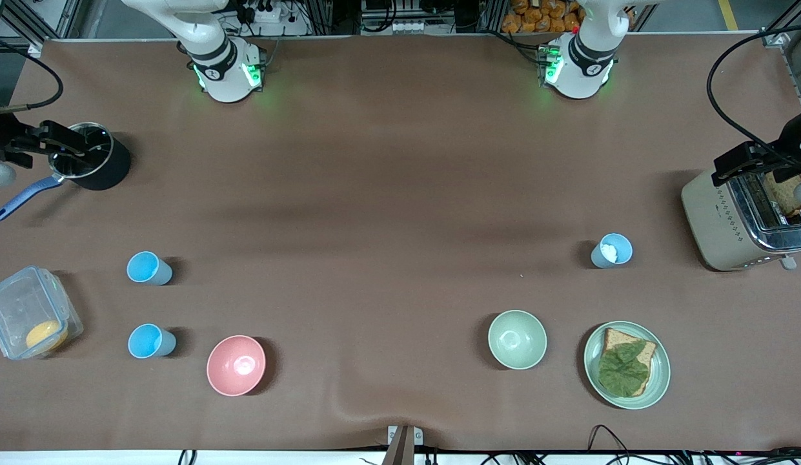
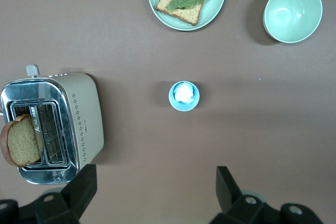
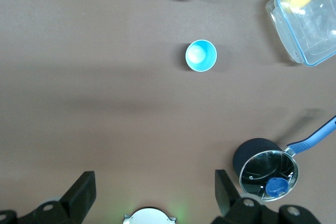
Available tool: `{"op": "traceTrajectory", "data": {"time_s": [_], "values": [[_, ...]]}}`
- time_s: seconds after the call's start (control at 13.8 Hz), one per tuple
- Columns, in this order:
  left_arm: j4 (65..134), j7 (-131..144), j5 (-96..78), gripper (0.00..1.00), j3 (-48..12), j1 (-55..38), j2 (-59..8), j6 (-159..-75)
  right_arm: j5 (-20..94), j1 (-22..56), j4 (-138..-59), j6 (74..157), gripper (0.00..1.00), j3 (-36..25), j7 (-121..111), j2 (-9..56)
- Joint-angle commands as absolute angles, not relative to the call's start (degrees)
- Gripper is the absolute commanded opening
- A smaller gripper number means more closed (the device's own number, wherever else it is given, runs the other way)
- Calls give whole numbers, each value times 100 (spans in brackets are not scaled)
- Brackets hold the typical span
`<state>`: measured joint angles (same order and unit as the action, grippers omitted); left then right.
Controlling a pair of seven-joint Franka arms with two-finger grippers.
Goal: Stack blue cups with both arms
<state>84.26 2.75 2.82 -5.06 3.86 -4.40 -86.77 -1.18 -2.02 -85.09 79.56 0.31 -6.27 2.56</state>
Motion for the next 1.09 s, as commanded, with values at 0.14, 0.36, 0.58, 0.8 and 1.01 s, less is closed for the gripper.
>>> {"op": "traceTrajectory", "data": {"time_s": [0.14, 0.36, 0.58, 0.8, 1.01], "values": [[8324, 299, 211, 100, -510, 360, -509, -8596, -97, -114, -8499, 7919, 100, -62, -606, 211], [8358, 246, 263, 100, -519, 404, -886, -8665, -97, -123, -8499, 7910, 100, -62, -606, 220], [8796, 229, 220, 100, -527, 641, -1265, -9472, -333, -35, -8473, 7963, 100, -62, -615, 430], [9726, 229, 264, 100, -545, 615, -1292, -10543, -325, -105, -8464, 7998, 100, -62, -615, 641], [10509, 272, 255, 100, -554, 580, -1310, -11555, -352, -96, -8499, 8069, 100, -62, -659, 1053]]}}
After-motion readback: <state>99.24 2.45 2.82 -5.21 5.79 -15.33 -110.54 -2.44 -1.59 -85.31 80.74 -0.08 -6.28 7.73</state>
